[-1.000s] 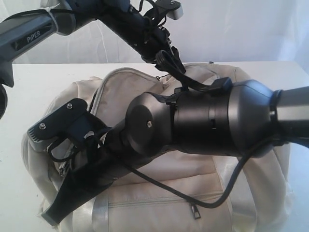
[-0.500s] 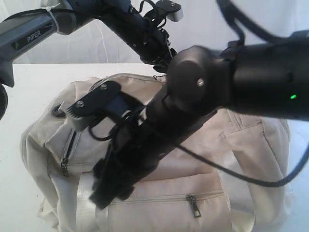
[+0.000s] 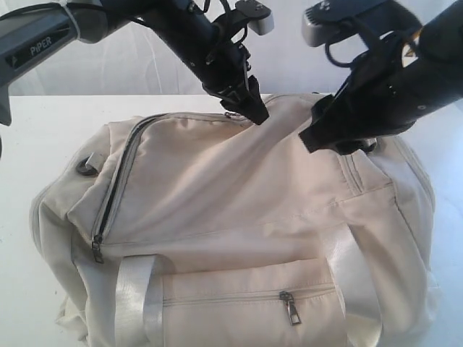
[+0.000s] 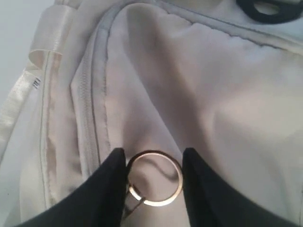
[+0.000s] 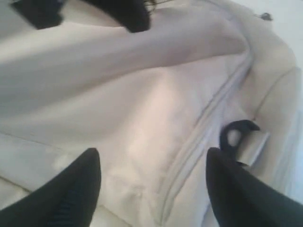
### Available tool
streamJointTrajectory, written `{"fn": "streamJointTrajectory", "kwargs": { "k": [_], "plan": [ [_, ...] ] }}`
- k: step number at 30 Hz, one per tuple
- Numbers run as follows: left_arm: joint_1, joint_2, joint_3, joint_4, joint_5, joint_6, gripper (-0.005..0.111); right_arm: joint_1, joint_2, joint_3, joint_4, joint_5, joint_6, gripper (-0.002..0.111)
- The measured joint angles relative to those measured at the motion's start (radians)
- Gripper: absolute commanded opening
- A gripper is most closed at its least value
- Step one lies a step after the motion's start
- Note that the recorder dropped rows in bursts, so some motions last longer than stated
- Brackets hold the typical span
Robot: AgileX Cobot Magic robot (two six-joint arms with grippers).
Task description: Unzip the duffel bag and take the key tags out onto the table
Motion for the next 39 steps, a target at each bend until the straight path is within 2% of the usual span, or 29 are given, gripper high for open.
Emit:
{"fn": "streamJointTrajectory", "kwargs": {
  "k": [3,8,10,15,19,24,28,33,37,39],
  "plan": [
    [0.000,-0.002,0.000,0.000,0.028,0.014,0.049,-0.042,-0.003,0.000,-0.003,-0.016,0.004,0.059],
    [0.000,-0.024,0.000,0.000,0.064,0.018,0.050,-0.078,-0.003,0.000,-0.003,-0.065,0.004,0.059],
    [0.000,-0.036,-0.002,0.006,0.074,0.020,0.055,-0.090,-0.003,0.000,0.003,-0.078,0.004,0.059],
    [0.000,-0.066,-0.002,0.106,0.077,0.011,0.059,-0.095,-0.003,0.000,0.068,-0.128,-0.017,0.056],
    [0.005,-0.112,-0.002,0.219,0.077,-0.028,0.059,-0.095,0.036,-0.026,0.267,-0.165,-0.192,0.055],
    [0.054,-0.150,-0.004,0.235,0.079,-0.067,0.059,-0.095,0.158,-0.106,0.579,-0.167,-0.515,0.055],
    [0.103,-0.150,0.042,0.237,0.079,-0.080,0.059,-0.095,0.275,-0.147,0.779,-0.191,-0.751,0.055],
    [0.124,-0.149,0.129,0.237,0.079,-0.078,0.059,-0.093,0.368,-0.169,0.886,-0.207,-0.846,0.055],
    [0.124,-0.149,0.200,0.235,0.075,-0.068,0.058,-0.040,0.452,-0.173,0.892,-0.282,-0.858,0.057],
    [0.124,-0.149,0.209,0.235,0.075,-0.066,0.048,-0.014,0.477,-0.173,0.894,-0.324,-0.855,0.059]
  ]
}}
